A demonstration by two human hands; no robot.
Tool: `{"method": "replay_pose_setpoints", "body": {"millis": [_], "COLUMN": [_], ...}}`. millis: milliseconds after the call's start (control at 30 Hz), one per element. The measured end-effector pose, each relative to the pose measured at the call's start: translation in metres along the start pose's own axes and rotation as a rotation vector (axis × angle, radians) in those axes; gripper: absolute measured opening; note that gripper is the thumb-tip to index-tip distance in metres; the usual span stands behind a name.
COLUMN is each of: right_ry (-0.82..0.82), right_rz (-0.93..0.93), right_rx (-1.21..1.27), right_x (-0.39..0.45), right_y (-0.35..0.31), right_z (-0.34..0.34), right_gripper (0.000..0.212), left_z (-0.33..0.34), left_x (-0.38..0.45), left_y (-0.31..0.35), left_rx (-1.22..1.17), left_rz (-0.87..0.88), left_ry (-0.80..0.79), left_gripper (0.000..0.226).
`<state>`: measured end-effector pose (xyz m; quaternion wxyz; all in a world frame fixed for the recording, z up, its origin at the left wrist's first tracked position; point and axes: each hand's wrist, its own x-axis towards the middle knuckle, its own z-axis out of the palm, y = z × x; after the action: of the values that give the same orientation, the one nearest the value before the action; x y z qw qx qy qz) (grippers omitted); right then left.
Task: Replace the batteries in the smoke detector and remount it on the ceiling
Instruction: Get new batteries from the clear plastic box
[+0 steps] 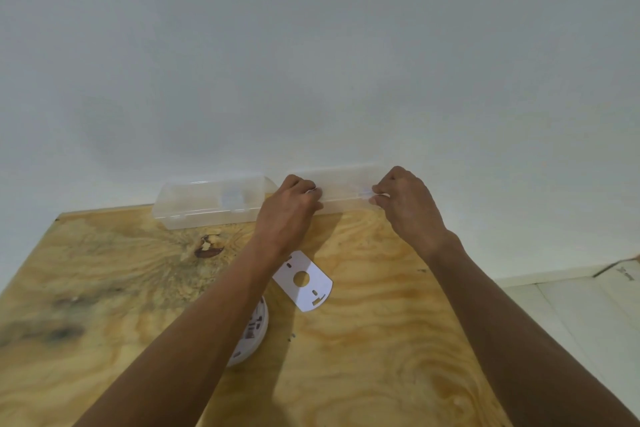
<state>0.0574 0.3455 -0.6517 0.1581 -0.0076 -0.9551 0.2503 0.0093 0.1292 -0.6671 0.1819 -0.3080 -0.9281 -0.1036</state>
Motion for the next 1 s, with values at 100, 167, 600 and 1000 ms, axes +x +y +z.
{"method": "replay_pose_setpoints", "body": {"millis": [100, 167, 600, 1000], "right_ry": [0.014, -0.009, -0.194, -0.221], "right_rz": [0.013, 0.024, 0.287, 0.900], "right_rx": [-0.011, -0.086, 0.481, 1.028], "right_x": [-0.001, -0.001, -0.029, 0.006], "right_y": [-0.002, -0.006, -0.138, -0.203], "right_z": [0.001, 0.000, 0.055, 0.115], "right_gripper": [0.014, 0.015, 0.016, 0.040], "left_z": [0.001, -0.003, -0.061, -0.065], "left_x": [-0.001, 0.001, -0.069, -0.103], "left_y": [0.000, 0.002, -0.071, -0.171], "left_rx": [0.007, -0.002, -0.033, 0.001], "left_rz": [-0.007, -0.031, -0.222, -0.319], "left_ry": [-0.006, -0.052, -0.001, -0.055], "left_gripper": [0.013, 0.019, 0.050, 0.058]}}
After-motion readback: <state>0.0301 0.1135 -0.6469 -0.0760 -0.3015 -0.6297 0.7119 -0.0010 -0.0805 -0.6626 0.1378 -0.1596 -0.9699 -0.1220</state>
